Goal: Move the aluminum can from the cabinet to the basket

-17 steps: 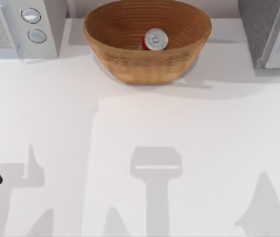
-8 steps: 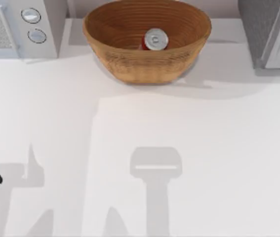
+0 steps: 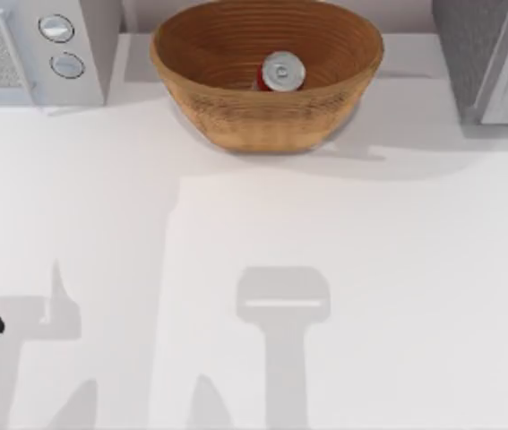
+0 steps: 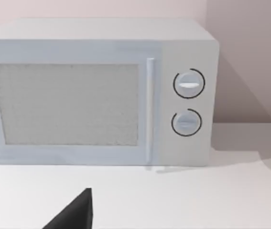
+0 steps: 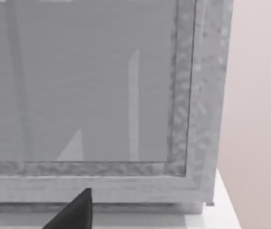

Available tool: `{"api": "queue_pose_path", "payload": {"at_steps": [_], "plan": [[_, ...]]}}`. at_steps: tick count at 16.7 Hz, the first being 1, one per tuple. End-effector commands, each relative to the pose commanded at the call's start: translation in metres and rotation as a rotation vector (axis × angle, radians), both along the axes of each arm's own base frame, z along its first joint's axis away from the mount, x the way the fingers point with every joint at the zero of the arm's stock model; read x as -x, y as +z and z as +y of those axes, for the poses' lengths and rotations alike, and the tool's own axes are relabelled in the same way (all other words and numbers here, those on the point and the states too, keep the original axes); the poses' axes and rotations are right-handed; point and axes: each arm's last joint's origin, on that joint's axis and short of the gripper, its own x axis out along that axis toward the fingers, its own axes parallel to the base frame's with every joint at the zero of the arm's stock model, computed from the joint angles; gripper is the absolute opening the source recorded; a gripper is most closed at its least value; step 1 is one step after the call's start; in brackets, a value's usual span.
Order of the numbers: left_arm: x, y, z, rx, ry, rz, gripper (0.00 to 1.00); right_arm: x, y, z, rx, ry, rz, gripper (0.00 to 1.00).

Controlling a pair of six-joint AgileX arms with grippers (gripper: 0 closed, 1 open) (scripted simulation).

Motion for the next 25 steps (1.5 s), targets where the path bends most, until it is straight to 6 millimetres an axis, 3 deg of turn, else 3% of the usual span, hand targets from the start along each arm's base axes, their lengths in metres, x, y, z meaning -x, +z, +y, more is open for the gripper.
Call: {"api": "queue_pose_path", "payload": {"at_steps": [5, 11, 15, 19, 22, 25], "plan": [[0.000, 0.000, 0.000, 0.000, 0.000, 0.000, 1.00, -0.019, 0.058, -0.032, -0.003, -0.009, -0.013, 1.00], [0.000, 0.000, 0.000, 0.000, 0.000, 0.000, 1.00, -0.031, 0.163, -0.054, -0.028, -0.012, 0.004, 1.00], [0.000, 0.000, 0.000, 0.000, 0.000, 0.000, 1.00, -0.025, 0.239, -0.043, -0.031, -0.010, 0.017, 1.00], [0.000, 0.000, 0.000, 0.000, 0.000, 0.000, 1.00, -0.009, 0.301, -0.016, -0.017, -0.004, 0.015, 1.00], [0.000, 0.000, 0.000, 0.000, 0.000, 0.000, 1.00, 0.002, 0.330, 0.003, -0.006, 0.002, 0.010, 1.00], [0.000, 0.000, 0.000, 0.000, 0.000, 0.000, 1.00, 0.005, 0.337, 0.009, -0.003, 0.004, 0.008, 1.00]]}}
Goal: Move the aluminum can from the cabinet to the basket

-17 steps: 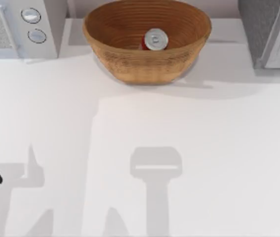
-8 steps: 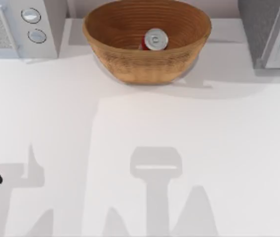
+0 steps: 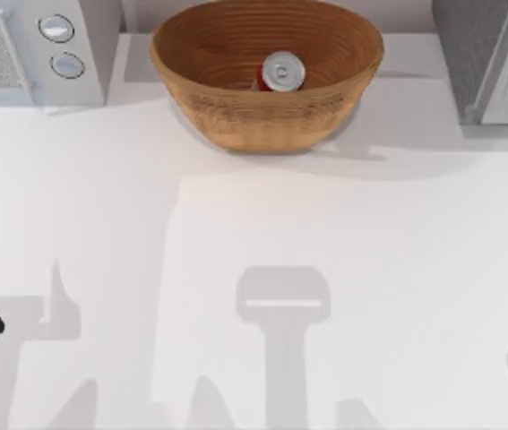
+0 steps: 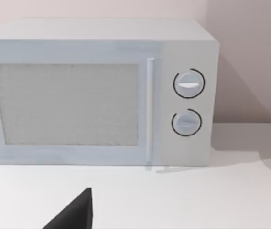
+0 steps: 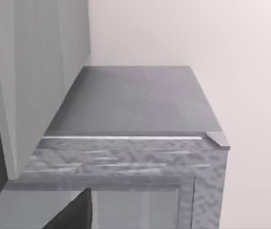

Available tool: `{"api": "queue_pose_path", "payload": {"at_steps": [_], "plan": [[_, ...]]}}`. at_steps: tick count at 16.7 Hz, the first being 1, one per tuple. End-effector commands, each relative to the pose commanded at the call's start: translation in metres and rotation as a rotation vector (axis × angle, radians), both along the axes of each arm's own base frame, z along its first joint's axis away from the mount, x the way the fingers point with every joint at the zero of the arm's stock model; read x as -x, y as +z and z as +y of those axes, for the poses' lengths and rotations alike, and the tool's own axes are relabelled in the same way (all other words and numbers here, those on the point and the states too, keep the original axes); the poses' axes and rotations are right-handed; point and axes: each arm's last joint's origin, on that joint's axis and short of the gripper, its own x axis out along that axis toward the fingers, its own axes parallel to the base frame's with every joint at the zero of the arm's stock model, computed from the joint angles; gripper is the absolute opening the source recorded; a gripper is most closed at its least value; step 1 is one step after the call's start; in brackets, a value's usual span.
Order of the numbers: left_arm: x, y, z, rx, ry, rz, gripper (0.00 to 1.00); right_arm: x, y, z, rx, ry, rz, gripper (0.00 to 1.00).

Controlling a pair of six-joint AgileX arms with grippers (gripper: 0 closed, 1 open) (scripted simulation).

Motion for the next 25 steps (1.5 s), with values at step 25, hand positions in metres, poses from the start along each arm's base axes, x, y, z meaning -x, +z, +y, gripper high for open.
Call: {"api": "queue_pose_path", "payload": {"at_steps": [25], "plan": [[0.000, 0.000, 0.000, 0.000, 0.000, 0.000, 1.00, -0.085, 0.001, 0.282, -0.001, 0.004, -0.001, 1.00]]}}
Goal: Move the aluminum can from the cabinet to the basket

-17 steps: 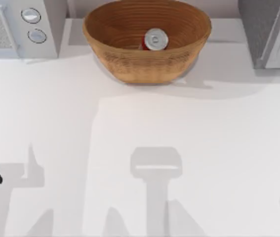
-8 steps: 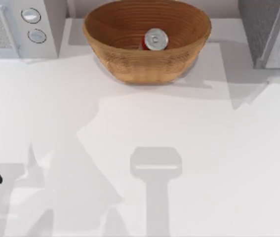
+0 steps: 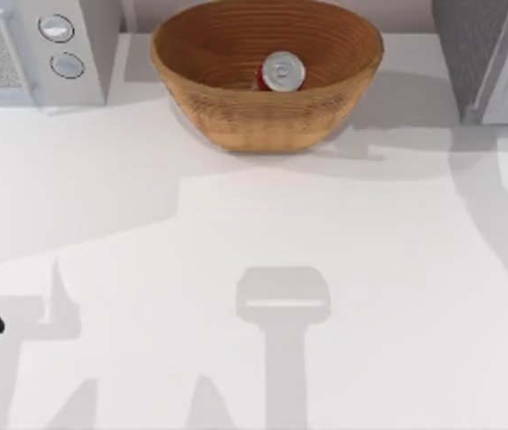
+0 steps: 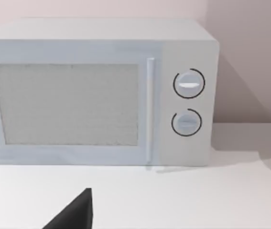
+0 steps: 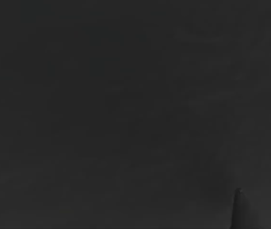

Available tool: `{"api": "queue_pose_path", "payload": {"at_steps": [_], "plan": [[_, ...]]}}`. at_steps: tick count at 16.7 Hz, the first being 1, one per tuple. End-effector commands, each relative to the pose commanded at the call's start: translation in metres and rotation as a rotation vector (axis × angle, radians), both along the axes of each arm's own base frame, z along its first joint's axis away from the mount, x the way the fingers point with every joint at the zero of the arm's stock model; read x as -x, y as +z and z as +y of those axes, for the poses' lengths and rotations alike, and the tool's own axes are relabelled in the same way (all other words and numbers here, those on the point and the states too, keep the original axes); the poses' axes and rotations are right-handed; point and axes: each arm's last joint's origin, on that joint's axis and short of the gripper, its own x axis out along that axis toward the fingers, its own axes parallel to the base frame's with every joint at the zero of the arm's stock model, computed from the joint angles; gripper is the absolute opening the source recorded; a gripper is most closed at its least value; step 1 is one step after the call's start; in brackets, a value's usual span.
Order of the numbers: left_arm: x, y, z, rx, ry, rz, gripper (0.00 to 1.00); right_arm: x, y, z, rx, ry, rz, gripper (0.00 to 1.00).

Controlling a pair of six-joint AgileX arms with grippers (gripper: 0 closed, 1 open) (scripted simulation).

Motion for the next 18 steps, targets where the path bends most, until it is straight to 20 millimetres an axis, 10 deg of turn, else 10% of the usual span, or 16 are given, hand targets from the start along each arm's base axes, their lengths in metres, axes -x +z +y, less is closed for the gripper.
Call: {"api": "queue_pose_path", "payload": {"at_steps": [9, 18], "plan": [[0.000, 0.000, 0.000, 0.000, 0.000, 0.000, 1.00, 0.018, 0.006, 0.007, 0.002, -0.042, -0.023, 1.00], [0.000, 0.000, 0.000, 0.000, 0.000, 0.000, 1.00, -0.031, 0.005, 0.007, 0.004, -0.042, -0.020, 1.00]]}}
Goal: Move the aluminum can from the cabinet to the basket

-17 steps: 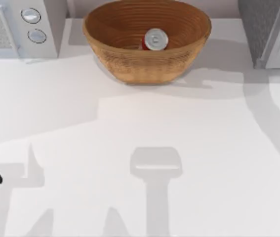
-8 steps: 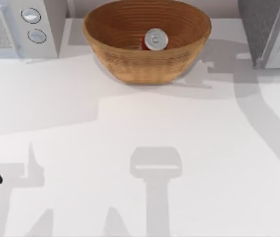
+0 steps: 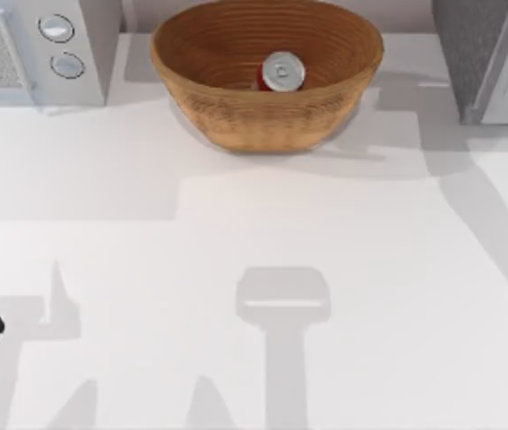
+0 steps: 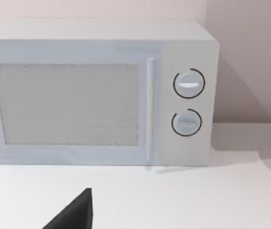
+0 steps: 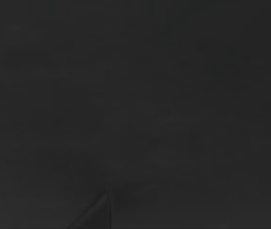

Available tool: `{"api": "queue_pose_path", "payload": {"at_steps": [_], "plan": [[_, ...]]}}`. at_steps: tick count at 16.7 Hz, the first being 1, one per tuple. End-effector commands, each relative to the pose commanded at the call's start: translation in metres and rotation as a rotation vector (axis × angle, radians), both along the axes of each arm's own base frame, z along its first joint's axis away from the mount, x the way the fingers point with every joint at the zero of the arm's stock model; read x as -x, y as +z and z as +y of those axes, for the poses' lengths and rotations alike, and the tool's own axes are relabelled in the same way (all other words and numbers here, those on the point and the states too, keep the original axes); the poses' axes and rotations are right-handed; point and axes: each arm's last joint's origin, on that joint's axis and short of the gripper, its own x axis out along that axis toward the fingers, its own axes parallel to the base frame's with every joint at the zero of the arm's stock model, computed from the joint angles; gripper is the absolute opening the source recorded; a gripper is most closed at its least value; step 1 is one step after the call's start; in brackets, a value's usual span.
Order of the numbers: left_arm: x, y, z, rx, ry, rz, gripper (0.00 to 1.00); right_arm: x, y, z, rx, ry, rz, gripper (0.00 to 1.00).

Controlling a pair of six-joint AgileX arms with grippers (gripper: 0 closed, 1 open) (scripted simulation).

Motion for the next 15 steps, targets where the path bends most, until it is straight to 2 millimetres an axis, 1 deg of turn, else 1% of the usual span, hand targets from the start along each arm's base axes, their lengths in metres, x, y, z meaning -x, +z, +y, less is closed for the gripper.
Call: {"api": "queue_pose_path", "payload": {"at_steps": [3, 4, 6, 9, 12, 15], "plan": [[0.000, 0.000, 0.000, 0.000, 0.000, 0.000, 1.00, 0.000, 0.000, 0.000, 0.000, 0.000, -0.001, 1.00], [0.000, 0.000, 0.000, 0.000, 0.000, 0.000, 1.00, 0.008, 0.004, -0.001, -0.004, 0.006, -0.015, 1.00], [0.000, 0.000, 0.000, 0.000, 0.000, 0.000, 1.00, 0.010, 0.003, -0.002, -0.003, 0.006, -0.014, 1.00], [0.000, 0.000, 0.000, 0.000, 0.000, 0.000, 1.00, 0.022, -0.006, -0.011, -0.001, 0.006, -0.011, 1.00], [0.000, 0.000, 0.000, 0.000, 0.000, 0.000, 1.00, 0.044, -0.029, -0.026, 0.004, 0.008, 0.004, 1.00], [0.000, 0.000, 0.000, 0.000, 0.000, 0.000, 1.00, 0.073, -0.068, -0.044, 0.010, 0.010, 0.024, 1.00]]}}
